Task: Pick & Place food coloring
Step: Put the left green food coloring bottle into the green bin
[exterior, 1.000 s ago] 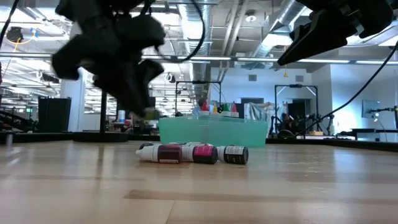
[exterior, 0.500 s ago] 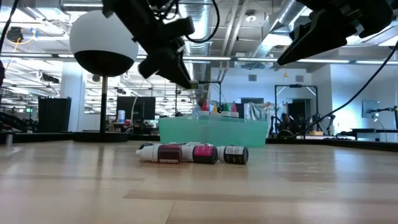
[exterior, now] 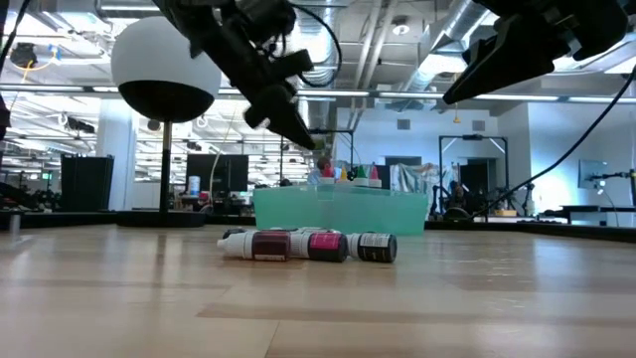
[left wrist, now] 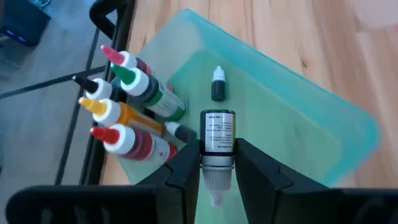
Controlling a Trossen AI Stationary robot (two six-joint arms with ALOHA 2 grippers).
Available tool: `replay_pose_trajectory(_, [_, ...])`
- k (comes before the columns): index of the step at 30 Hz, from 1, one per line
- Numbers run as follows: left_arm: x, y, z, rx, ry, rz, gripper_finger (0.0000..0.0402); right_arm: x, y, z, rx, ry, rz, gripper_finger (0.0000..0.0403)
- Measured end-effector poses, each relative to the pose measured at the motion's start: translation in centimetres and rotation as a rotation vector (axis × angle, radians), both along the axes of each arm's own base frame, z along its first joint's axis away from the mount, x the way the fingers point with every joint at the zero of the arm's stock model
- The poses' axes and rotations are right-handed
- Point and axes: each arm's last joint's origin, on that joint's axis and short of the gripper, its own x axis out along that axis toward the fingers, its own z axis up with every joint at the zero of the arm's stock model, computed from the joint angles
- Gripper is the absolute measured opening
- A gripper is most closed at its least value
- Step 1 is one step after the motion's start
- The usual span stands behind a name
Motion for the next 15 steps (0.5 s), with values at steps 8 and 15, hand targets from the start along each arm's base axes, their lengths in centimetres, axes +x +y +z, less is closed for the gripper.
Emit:
replay_pose_trajectory(8, [1.5, 0.6, -2.9, -0.009, 0.026, -0.009, 0.0086, 0.0, 0.0, 0.1, 0.003, -0.007, 0.001, 0.0123])
replay_pose_trajectory(15, [1.3, 1.3, -3.6, -0.028, 0.061, 0.029, 0.0096, 0.1, -0.1, 0.0, 0.001, 0.0, -0.006, 0.0123])
